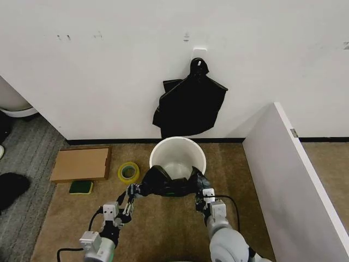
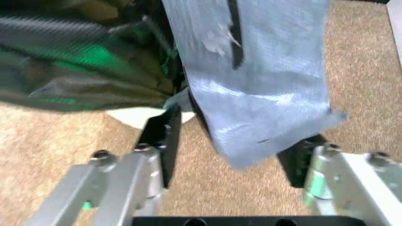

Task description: Place the garbage bag over the trash bin.

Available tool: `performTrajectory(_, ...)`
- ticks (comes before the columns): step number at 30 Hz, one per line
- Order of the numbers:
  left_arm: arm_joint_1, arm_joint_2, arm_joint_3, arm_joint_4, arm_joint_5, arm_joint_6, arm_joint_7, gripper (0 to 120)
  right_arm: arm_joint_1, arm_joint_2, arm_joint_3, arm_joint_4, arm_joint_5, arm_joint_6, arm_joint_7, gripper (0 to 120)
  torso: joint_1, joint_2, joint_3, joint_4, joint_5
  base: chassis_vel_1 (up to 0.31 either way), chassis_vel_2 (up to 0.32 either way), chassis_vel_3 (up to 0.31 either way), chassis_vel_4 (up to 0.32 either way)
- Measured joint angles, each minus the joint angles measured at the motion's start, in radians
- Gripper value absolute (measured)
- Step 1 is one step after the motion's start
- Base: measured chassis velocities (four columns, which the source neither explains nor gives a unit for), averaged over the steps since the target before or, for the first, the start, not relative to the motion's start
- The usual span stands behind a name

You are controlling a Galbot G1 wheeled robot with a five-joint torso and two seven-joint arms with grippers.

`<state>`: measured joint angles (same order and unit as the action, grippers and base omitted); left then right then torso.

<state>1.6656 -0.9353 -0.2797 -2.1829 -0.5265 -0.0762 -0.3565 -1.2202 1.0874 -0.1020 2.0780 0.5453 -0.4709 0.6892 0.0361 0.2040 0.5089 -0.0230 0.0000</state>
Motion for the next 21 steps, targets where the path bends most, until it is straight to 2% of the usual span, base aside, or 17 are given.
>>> performTrajectory(2,0.030,-0.002,-0.003,-0.024,0.018,-0.008,0.004,63,-0.032,-0.005,0.013,0.025,-0.010,0.006,-0.011,58,0.000,0.000,0.000,0.0001,0.0000,0.000,0.000,0.000,0.000)
performTrajectory(5,0.040,-0.003,-0.004,-0.032,0.025,-0.012,0.006,66,-0.043,-0.006,0.018,0.033,-0.015,0.010,-0.014,62,0.000,0.000,0.000,0.0000,0.0000,0.000,0.000,0.000,0.000)
performTrajectory(6,0.058,-0.005,-0.005,-0.046,0.037,-0.017,0.008,74,-0.063,-0.010,0.025,0.048,-0.024,0.015,-0.019,68,0.000,0.000,0.000,0.0000,0.0000,0.000,0.000,0.000,0.000)
performTrajectory(10,0.089,-0.013,-0.010,-0.065,0.070,-0.029,0.007,89,-0.105,-0.018,0.039,0.080,-0.040,0.020,-0.025,84,0.000,0.000,0.000,0.0000,0.0000,0.000,0.000,0.000,0.000)
performTrajectory(11,0.096,-0.015,-0.012,-0.071,0.074,-0.032,0.005,95,-0.119,-0.020,0.044,0.091,-0.045,0.022,-0.027,91,0.000,0.000,0.000,0.0000,0.0000,0.000,0.000,0.000,0.000)
performTrajectory(16,0.134,-0.024,-0.017,-0.104,0.092,-0.062,0.002,100,-0.180,-0.027,0.079,0.138,-0.069,0.042,-0.043,100,0.000,0.000,0.000,0.0001,0.0003,0.000,0.000,0.000,0.000)
performTrajectory(21,0.148,-0.046,-0.020,-0.128,0.110,-0.100,-0.002,100,-0.231,-0.042,0.124,0.210,-0.088,0.066,-0.066,100,0.000,0.000,0.000,0.0000,0.0001,0.000,0.000,0.000,0.000)
